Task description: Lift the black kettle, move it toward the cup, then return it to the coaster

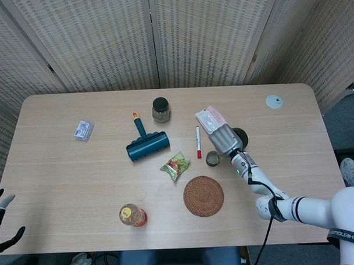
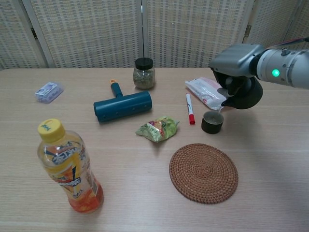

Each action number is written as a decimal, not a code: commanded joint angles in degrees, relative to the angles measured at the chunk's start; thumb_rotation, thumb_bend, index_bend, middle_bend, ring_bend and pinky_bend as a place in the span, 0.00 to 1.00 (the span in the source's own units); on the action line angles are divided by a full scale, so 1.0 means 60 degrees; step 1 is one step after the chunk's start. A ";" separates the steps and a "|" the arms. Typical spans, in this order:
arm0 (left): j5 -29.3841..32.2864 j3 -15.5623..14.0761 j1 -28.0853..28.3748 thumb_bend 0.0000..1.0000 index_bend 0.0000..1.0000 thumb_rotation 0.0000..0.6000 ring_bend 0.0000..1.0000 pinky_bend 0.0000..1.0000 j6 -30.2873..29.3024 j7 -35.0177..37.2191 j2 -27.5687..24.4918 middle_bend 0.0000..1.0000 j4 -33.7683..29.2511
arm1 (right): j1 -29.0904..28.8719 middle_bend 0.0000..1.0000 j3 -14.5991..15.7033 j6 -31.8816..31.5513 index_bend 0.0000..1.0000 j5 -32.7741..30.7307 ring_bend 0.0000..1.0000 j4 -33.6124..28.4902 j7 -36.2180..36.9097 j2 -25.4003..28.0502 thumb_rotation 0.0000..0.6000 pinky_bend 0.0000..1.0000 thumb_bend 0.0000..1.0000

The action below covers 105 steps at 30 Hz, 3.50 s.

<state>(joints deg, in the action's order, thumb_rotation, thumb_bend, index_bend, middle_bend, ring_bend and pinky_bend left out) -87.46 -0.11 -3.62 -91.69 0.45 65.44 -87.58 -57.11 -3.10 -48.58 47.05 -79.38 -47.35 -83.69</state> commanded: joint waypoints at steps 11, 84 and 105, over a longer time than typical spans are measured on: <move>-0.0016 0.0001 -0.0036 0.24 0.15 1.00 0.07 0.00 -0.0043 0.0101 0.0009 0.03 0.0069 | 0.0067 1.00 0.0018 -0.0049 1.00 0.0053 0.92 -0.0013 0.0281 -0.0071 0.89 0.55 0.48; -0.0285 -0.0064 -0.0024 0.24 0.15 1.00 0.07 0.00 -0.0155 -0.0245 -0.0144 0.03 -0.0338 | 0.1887 0.98 0.0068 0.1169 1.00 0.4904 0.90 -0.1924 0.7463 0.0295 0.78 0.55 0.00; -0.0296 -0.0073 -0.0014 0.24 0.15 1.00 0.07 0.00 -0.0116 -0.0175 -0.0068 0.03 -0.0255 | 0.1802 0.98 0.0101 0.1068 1.00 0.4184 0.90 -0.2653 0.6068 0.0950 0.77 0.55 0.00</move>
<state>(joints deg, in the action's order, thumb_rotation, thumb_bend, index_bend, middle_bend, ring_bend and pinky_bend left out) -89.24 -0.54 -3.70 -92.39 -0.60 65.02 -89.10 -46.33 -2.58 -42.15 72.38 -95.12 -10.69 -78.21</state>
